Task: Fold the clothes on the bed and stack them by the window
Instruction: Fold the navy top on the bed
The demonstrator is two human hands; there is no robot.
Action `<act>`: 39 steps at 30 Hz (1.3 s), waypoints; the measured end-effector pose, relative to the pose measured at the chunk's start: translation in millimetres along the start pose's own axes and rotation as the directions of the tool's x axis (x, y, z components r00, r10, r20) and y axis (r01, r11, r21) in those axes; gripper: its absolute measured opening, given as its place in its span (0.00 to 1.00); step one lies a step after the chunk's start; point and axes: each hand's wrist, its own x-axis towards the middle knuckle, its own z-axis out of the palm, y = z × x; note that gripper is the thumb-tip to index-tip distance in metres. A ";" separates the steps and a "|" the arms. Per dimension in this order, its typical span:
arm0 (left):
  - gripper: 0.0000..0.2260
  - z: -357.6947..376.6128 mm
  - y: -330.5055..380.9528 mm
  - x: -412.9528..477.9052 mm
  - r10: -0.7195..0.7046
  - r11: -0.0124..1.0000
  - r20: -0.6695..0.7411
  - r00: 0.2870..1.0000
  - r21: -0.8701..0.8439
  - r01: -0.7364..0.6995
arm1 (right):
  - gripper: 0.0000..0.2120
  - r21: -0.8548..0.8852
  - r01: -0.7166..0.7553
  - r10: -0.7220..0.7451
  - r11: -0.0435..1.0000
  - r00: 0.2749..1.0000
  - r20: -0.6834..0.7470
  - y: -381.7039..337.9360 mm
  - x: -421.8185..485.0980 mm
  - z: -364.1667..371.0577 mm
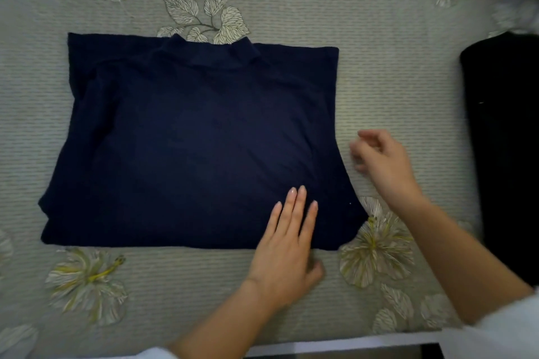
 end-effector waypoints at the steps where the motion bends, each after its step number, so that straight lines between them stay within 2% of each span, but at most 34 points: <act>1: 0.38 2.0 4.9 4.7 -0.033 0.999 0.020 0.999 0.014 0.033 | 0.18 0.031 -0.027 0.026 0.999 0.999 0.044 -8.1 6.5 6.4; 5: 0.33 2.2 11.9 11.0 -0.123 0.982 0.065 0.990 0.152 0.112 | 0.24 0.027 -0.043 0.039 0.999 0.989 0.141 -34.1 18.5 37.6; 7: 0.29 -0.6 10.5 12.2 -0.071 0.990 0.061 0.996 0.123 0.063 | 0.20 0.021 -0.065 0.061 0.998 0.989 0.136 -44.1 23.9 45.7; 9: 0.27 -8.0 3.5 12.3 -0.040 0.994 0.004 0.999 -0.098 0.040 | 0.13 0.063 -0.138 0.124 0.988 0.976 0.180 -54.7 26.7 47.5; 10: 0.25 -16.5 -2.0 10.7 -0.078 0.949 -0.016 0.997 -0.306 0.069 | 0.14 0.065 -0.182 0.165 0.981 0.964 0.208 -60.6 26.9 46.6; 11: 0.23 -27.4 -9.2 7.7 -0.146 0.833 -0.013 0.989 -0.541 0.115 | 0.16 0.052 -0.227 0.208 0.973 0.949 0.238 -66.9 26.5 45.6; 12: 0.21 -40.4 -16.0 2.9 -0.213 0.660 0.012 0.977 -0.736 0.153 | 0.18 0.046 -0.268 0.246 0.962 0.928 0.279 -74.2 24.6 44.6; 13: 0.19 -53.4 -23.6 -2.9 -0.272 0.479 0.037 0.961 -0.861 0.169 | 0.19 0.058 -0.300 0.265 0.952 0.905 0.331 -81.9 22.6 44.6; 15: 0.14 -74.5 -43.4 -18.1 -0.398 0.114 0.063 0.915 -0.987 0.117 | 0.19 0.155 -0.327 0.237 0.932 0.875 0.423 -101.1 18.0 49.9; 16: 0.13 -81.5 -55.4 -25.9 -0.439 -0.082 0.105 0.892 -0.994 0.077 | 0.18 0.217 -0.320 0.197 0.922 0.873 0.447 -113.0 15.4 55.7; 18: 0.14 -88.9 -80.2 -42.4 -0.421 -0.474 0.231 0.877 -0.880 0.005 | 0.12 0.287 -0.276 0.125 0.917 0.884 0.451 -138.0 6.6 75.6; 19: 0.15 -89.1 -93.1 -51.4 -0.396 -0.607 0.265 0.879 -0.794 -0.034 | 0.08 0.278 -0.246 0.104 0.928 0.891 0.441 -149.8 0.9 89.7; 20: 0.16 -90.2 -104.7 -60.4 -0.384 -0.696 0.273 0.882 -0.713 -0.082 | 0.04 0.250 -0.216 0.091 0.944 0.898 0.430 -160.9 -4.9 106.5; 21: 0.17 -91.1 -116.0 -68.8 -0.386 -0.746 0.267 0.883 -0.654 -0.128 | 0.03 0.216 -0.172 0.071 0.961 0.911 0.406 -170.3 -9.9 124.5; 24: 0.23 -92.7 -145.4 -91.2 -0.459 -0.776 0.262 0.849 -0.584 -0.239 | 0.09 0.147 -0.037 -0.014 0.988 0.943 0.332 -198.4 -27.1 182.1; 26: 0.27 -90.5 -164.6 -104.5 -0.528 -0.751 0.250 0.811 -0.584 -0.309 | 0.19 0.110 0.053 -0.088 0.992 0.935 0.344 -213.0 -36.2 219.1; 28: 0.24 -85.9 -183.6 -116.9 -0.609 -0.701 0.244 0.755 -0.610 -0.369 | 0.33 0.062 0.153 -0.164 0.986 0.885 0.436 -220.2 -40.7 251.3; 29: 0.23 -81.8 -192.2 -123.2 -0.646 -0.686 0.260 0.718 -0.611 -0.395 | 0.37 0.030 0.203 -0.190 0.979 0.841 0.507 -220.8 -43.4 264.8; 31: 0.22 -71.7 -204.6 -135.6 -0.692 -0.674 0.328 0.643 -0.613 -0.412 | 0.37 -0.059 0.283 -0.189 0.957 0.767 0.613 -214.8 -48.6 285.2; 32: 0.20 -66.8 -208.3 -141.9 -0.702 -0.671 0.366 0.611 -0.628 -0.394 | 0.37 -0.109 0.315 -0.181 0.943 0.759 0.625 -208.8 -50.2 290.4; 34: 0.16 -58.5 -213.3 -154.1 -0.695 -0.675 0.425 0.580 -0.663 -0.324 | 0.33 -0.215 0.401 -0.216 0.891 0.788 0.576 -193.3 -53.1 292.3; 36: 0.10 -53.9 -215.7 -162.8 -0.690 -0.665 0.479 0.542 -0.714 -0.216 | 0.28 -0.323 0.498 -0.320 0.805 0.822 0.471 -173.8 -53.7 283.8; 37: 0.06 -52.0 -216.2 -164.7 -0.703 -0.639 0.506 0.499 -0.758 -0.131 | 0.26 -0.372 0.521 -0.370 0.769 0.836 0.405 -163.6 -54.2 276.5; 38: 0.05 -51.6 -215.8 -164.9 -0.720 -0.604 0.525 0.453 -0.796 -0.039 | 0.26 -0.407 0.521 -0.408 0.751 0.850 0.335 -153.2 -54.5 268.0; 39: 0.09 -51.6 -214.3 -163.3 -0.744 -0.560 0.524 0.414 -0.827 0.041 | 0.25 -0.421 0.499 -0.427 0.758 0.867 0.258 -143.4 -55.7 259.3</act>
